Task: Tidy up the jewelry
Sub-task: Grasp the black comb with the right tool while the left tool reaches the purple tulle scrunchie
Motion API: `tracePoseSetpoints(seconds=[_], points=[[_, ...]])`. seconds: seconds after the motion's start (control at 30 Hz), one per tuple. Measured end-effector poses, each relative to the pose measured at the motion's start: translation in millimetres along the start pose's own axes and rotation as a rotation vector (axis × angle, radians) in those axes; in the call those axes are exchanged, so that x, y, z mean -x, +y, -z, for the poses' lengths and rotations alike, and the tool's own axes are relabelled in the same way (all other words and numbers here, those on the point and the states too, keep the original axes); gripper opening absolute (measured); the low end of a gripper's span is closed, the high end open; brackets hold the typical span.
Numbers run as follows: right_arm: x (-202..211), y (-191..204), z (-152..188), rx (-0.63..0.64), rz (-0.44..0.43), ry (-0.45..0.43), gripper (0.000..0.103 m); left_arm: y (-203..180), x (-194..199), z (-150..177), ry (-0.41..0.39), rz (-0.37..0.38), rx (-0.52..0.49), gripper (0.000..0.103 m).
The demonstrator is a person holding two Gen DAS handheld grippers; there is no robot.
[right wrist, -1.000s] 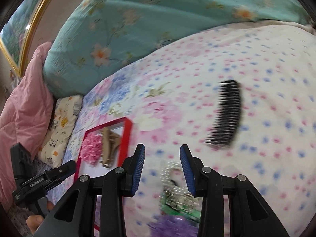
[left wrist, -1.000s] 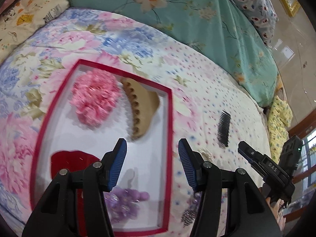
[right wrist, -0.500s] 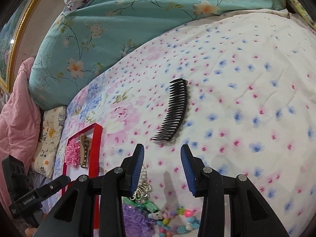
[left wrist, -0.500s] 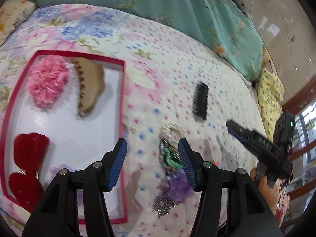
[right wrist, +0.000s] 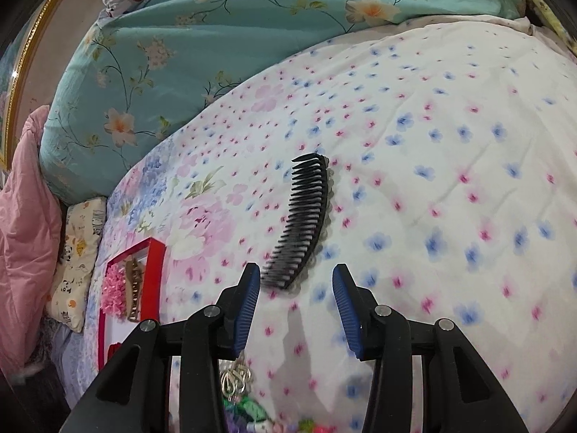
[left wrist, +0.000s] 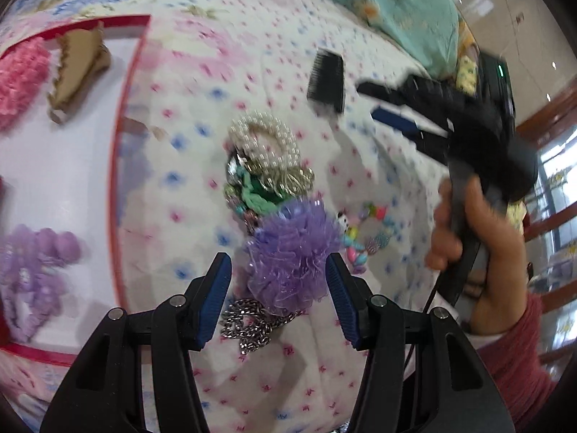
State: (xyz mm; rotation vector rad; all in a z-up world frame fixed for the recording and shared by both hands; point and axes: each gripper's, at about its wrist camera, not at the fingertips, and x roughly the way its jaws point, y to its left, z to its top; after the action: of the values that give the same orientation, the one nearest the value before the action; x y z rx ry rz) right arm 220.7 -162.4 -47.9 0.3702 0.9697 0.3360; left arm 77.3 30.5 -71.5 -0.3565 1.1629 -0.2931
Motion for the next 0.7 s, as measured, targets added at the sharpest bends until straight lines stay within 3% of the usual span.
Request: tracePoseSetpoints(seconds=[0.03,0.07,0.1,0.13,0.3,0.47,0.57,0.67,0.7], points=[[-6,0,-2,0.002,0.003,0.007,0.049,-2,-4,0,0.002,0.004,-0.010,0.052],[-11,1,-4,0.009,0.009,0.017,0.054,-4,-6,0,-0.001,0.008,-0.021,0.036],[-17,2,-5,0.018,0.016,0.025,0.057,-5,-8,-2,0.004,0.012,-0.031,0.013],[-21,4,-6,0.024,0.025,0.030,0.057,-7,-8,-4,0.007,0.021,-0.039,0.009],[-46,16,-15,0.089,0.091,0.062,0.063,1,14,-18,-0.066,0.042,-0.023,0.003],[-74,45,-14,0.286,0.237,0.074,0.068,22,46,-34,-0.149,0.047,0.037,0.002],[-79,53,-6,0.390,0.340,0.059,0.052,31,61,-41,-0.190,0.050,0.063,0.002],[-67,48,-2,0.368,0.298,0.058,0.050,37,64,-48,-0.216,0.048,0.078,0.002],[-60,45,-1,0.348,0.281,0.053,0.017,40,67,-49,-0.225,0.051,0.087,0.002]])
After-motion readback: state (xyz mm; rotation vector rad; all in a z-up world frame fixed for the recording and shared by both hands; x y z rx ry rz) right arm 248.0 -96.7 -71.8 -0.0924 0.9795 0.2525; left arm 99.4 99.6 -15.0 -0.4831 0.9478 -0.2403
